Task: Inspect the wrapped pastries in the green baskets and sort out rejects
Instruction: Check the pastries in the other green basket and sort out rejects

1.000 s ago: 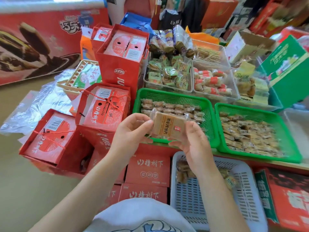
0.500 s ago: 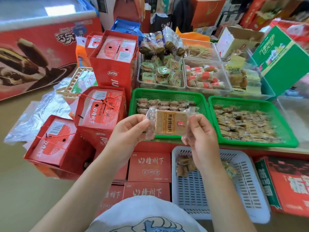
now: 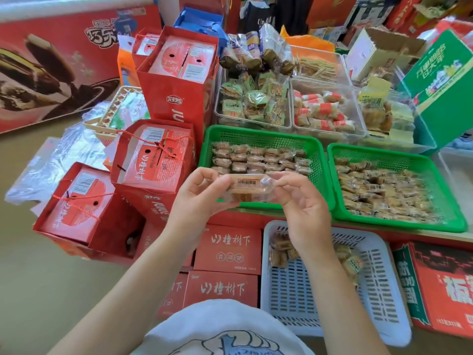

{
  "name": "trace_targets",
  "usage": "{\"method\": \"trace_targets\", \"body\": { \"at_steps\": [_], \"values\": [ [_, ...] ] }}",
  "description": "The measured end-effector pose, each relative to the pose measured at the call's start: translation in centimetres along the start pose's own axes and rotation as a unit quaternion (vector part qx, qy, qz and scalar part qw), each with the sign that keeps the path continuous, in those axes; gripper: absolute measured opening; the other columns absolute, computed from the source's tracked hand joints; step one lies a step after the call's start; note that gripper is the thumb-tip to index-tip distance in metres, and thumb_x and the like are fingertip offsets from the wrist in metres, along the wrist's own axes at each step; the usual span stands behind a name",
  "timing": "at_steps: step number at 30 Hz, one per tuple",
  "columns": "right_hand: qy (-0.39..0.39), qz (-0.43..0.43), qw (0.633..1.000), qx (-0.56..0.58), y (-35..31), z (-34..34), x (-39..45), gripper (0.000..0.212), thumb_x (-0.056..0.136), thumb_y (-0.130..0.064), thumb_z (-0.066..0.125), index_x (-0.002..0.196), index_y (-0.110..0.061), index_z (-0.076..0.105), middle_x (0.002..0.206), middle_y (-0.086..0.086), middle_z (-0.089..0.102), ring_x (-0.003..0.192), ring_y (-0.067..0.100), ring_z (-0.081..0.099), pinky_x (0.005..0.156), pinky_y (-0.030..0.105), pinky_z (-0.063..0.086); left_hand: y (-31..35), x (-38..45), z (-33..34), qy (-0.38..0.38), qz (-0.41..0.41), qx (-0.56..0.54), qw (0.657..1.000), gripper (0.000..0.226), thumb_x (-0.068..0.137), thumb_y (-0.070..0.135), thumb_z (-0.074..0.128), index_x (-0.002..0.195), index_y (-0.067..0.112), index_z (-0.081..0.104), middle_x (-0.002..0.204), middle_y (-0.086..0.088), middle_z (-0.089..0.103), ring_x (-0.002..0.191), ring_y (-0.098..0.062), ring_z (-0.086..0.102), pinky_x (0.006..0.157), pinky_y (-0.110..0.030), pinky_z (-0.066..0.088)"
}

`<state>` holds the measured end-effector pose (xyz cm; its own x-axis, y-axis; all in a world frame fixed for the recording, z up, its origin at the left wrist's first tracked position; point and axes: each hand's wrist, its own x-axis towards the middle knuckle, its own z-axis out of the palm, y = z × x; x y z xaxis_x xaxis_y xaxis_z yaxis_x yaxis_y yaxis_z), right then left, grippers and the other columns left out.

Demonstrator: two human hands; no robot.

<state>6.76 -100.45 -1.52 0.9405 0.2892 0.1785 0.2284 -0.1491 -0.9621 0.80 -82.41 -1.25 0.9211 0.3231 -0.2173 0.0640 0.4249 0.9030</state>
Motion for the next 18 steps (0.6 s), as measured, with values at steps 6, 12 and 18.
{"method": "trace_targets", "body": {
  "at_steps": [6,12,18],
  "values": [
    [-0.048,0.100,0.994,0.013,1.7,1.0,1.3,0.003,0.099,-0.014,0.058,0.102,-0.014,0.060,0.102,-0.015,0.070,0.101,0.006,0.066,0.090,0.034,0.054,-2.5,2.1,-1.5,0.003,-0.033,0.009,0.999,0.017,0.099,0.015,0.057,0.084,0.010,0.054,0.108,-0.031,0.065,0.100,-0.032,0.070,0.084,-0.046,0.059],
    [-0.246,0.201,0.943,-0.097,4.9,1.6,2.8,0.051,0.084,-0.028,0.079,0.124,-0.049,0.055,0.114,-0.021,0.065,0.107,0.001,0.062,0.091,0.034,0.055,-5.9,5.2,-4.4,0.000,-0.130,0.043,0.991,0.021,0.102,0.020,0.055,0.089,0.007,0.064,0.108,-0.041,0.061,0.095,-0.036,0.068,0.079,-0.041,0.061],
    [-0.132,0.201,0.942,-0.236,8.4,2.8,6.7,0.037,0.092,-0.027,0.070,0.128,-0.028,0.060,0.110,-0.012,0.064,0.100,0.005,0.058,0.082,0.021,0.043,-9.3,8.0,-7.7,0.102,-0.154,0.248,0.951,0.025,0.104,0.022,0.047,0.109,0.022,0.072,0.112,0.004,0.071,0.106,-0.015,0.067,0.087,-0.038,0.059]
  ]
}}
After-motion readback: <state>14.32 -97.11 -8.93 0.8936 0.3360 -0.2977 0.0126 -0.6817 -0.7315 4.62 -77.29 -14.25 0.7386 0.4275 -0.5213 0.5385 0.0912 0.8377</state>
